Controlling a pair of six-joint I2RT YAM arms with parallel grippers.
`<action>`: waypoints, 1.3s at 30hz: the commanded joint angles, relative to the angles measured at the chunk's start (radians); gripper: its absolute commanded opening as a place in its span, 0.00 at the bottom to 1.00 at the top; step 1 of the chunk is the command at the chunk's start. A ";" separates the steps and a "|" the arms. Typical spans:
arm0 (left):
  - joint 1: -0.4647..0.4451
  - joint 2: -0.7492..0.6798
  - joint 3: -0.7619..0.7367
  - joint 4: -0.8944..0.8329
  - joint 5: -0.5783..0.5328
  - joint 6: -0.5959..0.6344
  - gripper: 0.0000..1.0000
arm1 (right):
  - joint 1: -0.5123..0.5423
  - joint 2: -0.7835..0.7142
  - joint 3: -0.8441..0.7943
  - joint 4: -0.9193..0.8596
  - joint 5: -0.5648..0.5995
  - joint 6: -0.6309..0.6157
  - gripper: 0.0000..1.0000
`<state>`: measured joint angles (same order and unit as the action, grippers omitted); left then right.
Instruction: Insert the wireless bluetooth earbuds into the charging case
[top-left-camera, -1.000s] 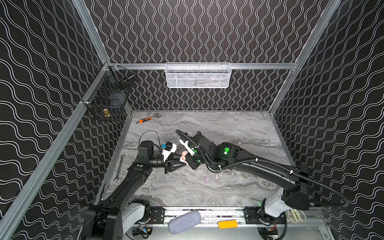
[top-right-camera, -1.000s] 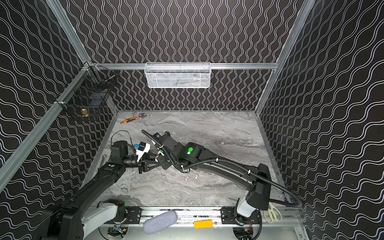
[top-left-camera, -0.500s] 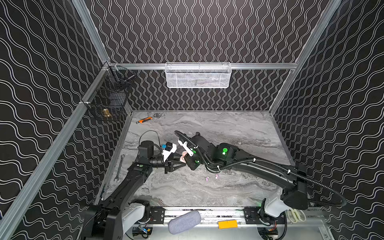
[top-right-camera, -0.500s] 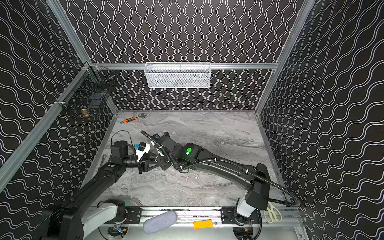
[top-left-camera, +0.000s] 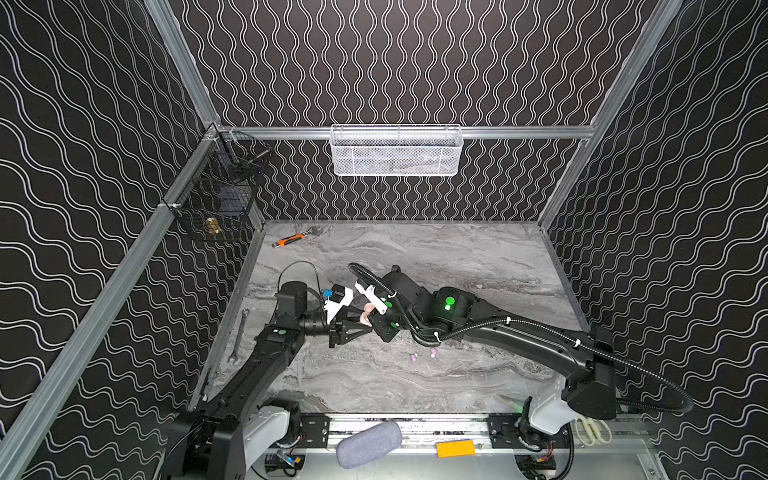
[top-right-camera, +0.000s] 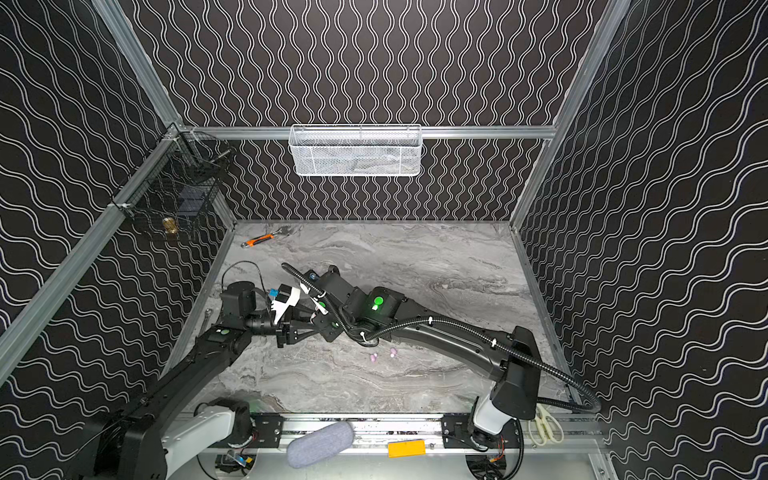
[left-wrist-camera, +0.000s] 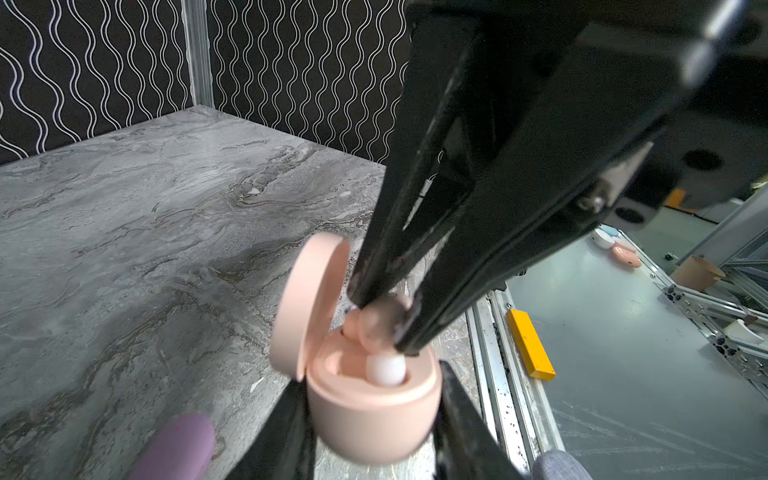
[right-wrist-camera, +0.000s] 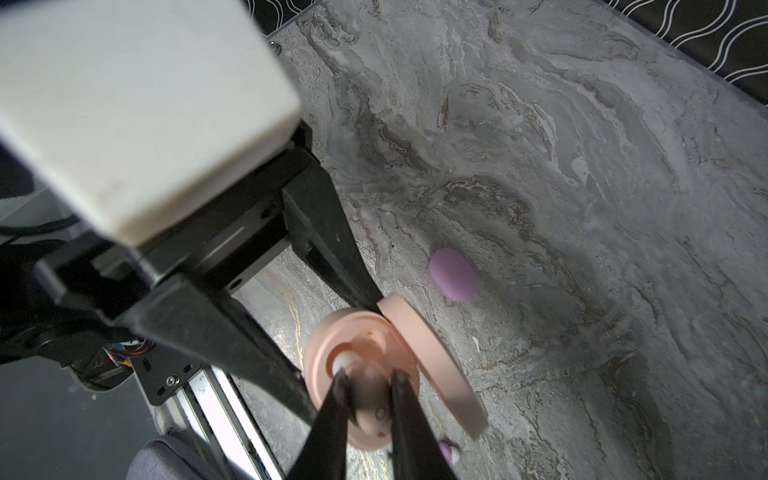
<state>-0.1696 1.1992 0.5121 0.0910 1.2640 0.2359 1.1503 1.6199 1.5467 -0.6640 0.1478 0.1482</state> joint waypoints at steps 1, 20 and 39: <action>-0.002 0.000 0.011 0.006 0.021 0.006 0.03 | 0.001 -0.012 -0.003 0.038 -0.007 -0.018 0.20; -0.003 -0.009 0.014 0.001 0.050 -0.001 0.03 | 0.000 -0.025 -0.035 0.062 -0.034 -0.064 0.20; -0.003 -0.015 0.012 0.001 0.063 -0.003 0.03 | 0.000 -0.029 -0.052 0.094 -0.091 -0.084 0.21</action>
<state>-0.1715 1.1877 0.5167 0.0700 1.3079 0.2352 1.1492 1.5929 1.4944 -0.5850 0.0921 0.0700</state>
